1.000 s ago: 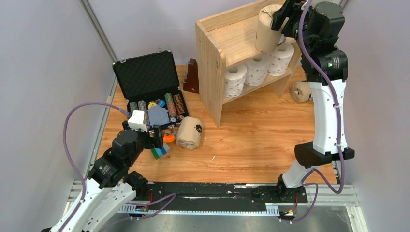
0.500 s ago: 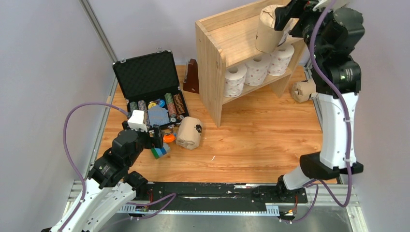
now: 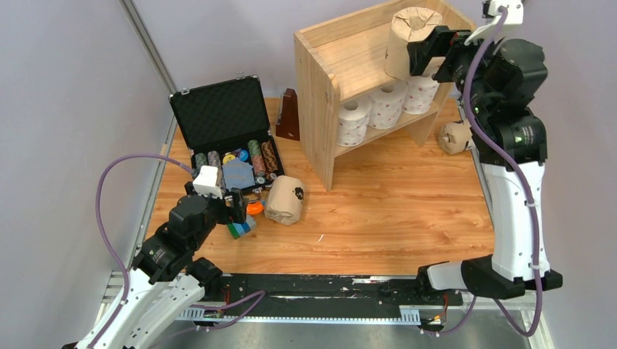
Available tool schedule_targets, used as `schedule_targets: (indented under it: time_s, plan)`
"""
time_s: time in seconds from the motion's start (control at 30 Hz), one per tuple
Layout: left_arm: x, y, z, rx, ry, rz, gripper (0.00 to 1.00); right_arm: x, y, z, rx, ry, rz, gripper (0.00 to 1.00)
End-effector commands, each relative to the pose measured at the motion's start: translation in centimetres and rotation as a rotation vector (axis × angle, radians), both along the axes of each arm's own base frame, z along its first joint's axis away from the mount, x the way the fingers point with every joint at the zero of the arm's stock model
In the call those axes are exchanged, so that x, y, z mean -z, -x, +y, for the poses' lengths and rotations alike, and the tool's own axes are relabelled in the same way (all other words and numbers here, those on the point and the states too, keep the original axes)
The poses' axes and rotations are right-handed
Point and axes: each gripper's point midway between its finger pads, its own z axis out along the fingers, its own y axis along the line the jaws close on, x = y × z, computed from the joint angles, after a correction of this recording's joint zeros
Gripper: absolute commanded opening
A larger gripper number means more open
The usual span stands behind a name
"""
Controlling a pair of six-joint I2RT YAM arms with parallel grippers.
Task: Place and organize the paper towels onto the shelf
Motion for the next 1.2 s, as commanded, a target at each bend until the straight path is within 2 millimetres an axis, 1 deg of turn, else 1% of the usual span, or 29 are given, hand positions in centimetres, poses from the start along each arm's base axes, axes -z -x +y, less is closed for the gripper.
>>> schedule_targets:
  time_s: [0.0, 0.07, 0.17, 0.33, 0.47, 0.67, 0.77, 0.9, 1.17]
  plan:
    - [-0.8, -0.3, -0.4, 0.021, 0.011, -0.036, 1.0, 1.6, -2.2, 0.2, 0.008, 0.033, 0.03, 1.0]
    - [-0.9, -0.3, -0.4, 0.021, 0.012, -0.038, 1.0, 2.3, -3.1, 0.4, 0.011, 0.035, 0.047, 1.0]
    - [-0.9, -0.3, -0.3, 0.016, 0.011, -0.039, 1.0, 2.9, -4.5, -0.6, 0.088, 0.034, 0.061, 1.0]
    - [-0.9, -0.2, -0.2, 0.01, 0.011, -0.042, 1.0, 2.5, -6.2, -2.4, 0.206, 0.027, 0.034, 1.0]
    - [-1.0, -0.2, -0.1, 0.005, 0.01, -0.043, 1.0, 2.5, -8.0, -3.2, 0.266, 0.047, 0.027, 1.0]
    - [-1.0, -0.2, 0.2, -0.007, 0.011, -0.047, 1.0, 3.7, -11.2, -4.3, 0.315, 0.091, 0.036, 0.97]
    - [-1.1, -0.2, 0.2, -0.009, 0.01, -0.051, 1.0, 4.5, -12.7, -4.9, 0.325, 0.097, 0.051, 0.93]
    - [-1.1, -0.2, 0.3, -0.012, 0.01, -0.05, 1.0, 5.1, -13.9, -5.6, 0.335, 0.094, 0.061, 0.88]
    - [-1.0, -0.2, 0.3, -0.013, 0.011, -0.051, 1.0, 5.2, -15.3, -5.7, 0.331, 0.088, 0.048, 0.88]
